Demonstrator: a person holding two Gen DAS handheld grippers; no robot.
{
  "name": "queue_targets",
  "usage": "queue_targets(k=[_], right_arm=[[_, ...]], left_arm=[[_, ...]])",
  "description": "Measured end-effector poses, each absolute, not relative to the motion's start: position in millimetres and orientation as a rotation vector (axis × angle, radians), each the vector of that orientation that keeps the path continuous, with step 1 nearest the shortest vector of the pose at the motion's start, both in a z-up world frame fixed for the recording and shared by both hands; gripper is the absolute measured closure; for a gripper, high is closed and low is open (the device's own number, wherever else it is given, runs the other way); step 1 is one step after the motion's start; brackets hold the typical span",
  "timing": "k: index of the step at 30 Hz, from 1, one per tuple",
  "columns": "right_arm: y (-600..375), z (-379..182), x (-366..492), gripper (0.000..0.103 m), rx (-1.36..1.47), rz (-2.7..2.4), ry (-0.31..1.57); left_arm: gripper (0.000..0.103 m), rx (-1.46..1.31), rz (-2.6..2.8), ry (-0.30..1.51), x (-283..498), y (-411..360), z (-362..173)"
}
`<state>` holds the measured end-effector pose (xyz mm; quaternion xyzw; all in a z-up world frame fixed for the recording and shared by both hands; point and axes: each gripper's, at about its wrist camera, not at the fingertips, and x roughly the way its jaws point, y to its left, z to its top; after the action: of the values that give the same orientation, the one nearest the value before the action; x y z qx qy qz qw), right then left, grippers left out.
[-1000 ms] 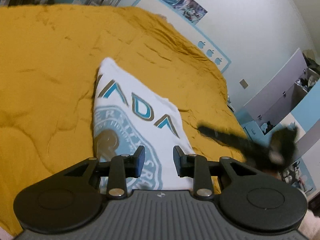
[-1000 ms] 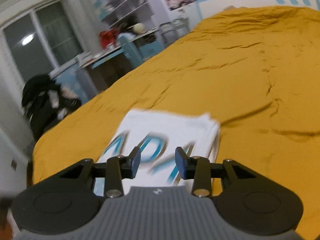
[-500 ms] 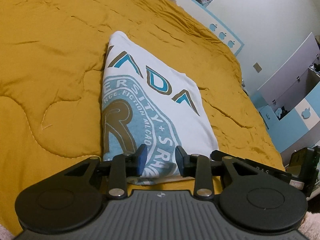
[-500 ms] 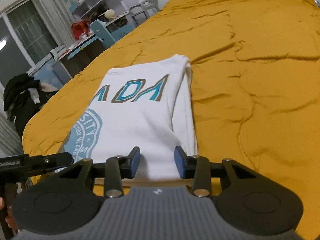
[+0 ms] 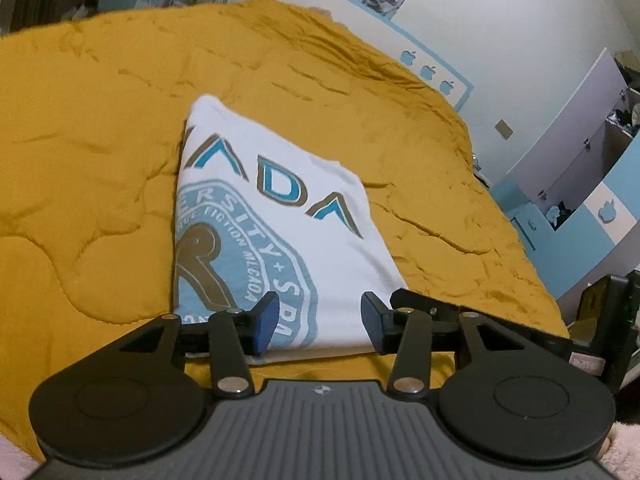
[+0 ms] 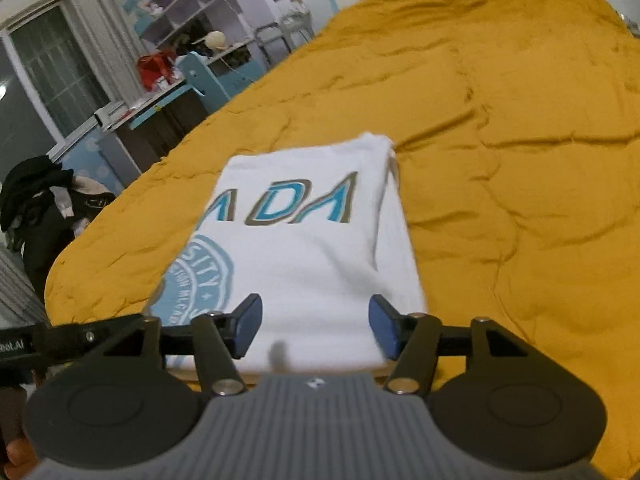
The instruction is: Fold small clothes
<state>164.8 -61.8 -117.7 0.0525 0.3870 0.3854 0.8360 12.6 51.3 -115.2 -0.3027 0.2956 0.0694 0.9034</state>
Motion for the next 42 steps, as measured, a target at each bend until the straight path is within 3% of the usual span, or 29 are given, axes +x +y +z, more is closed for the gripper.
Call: queue_targets(k=[5,12,14,16,18,26,42], right_arm=[[-71,-132,154,0.046,0.070,0.781,0.827],[-79,-129,153,0.045,0.107,0.764,0.842],[-78,-110,147,0.043,0.098,0.719,0.830],[-72,-89,136,0.034,0.031,0.627,0.802],[-67,-71,123,0.025,-0.021,0.571,0.759],[-52,-33,87,0.021,-0.109,0.539,0.686],[-56,-23,65,0.021,-0.156,0.518,0.746]], left_arm=[[0.044,-0.599,0.173,0.646,10,50,-127],[0.050,-0.664,0.179,0.593,0,57,-130],[0.045,-0.626,0.205,0.558,-10,54,-109],[0.028,-0.567,0.264,0.574,-16,50,-88],[0.024,-0.506,0.307,0.597,-19,45,-71],[0.024,-0.402,0.466,0.702,-26,25,-38],[0.024,-0.314,0.557,0.799,-21,-7,-41]])
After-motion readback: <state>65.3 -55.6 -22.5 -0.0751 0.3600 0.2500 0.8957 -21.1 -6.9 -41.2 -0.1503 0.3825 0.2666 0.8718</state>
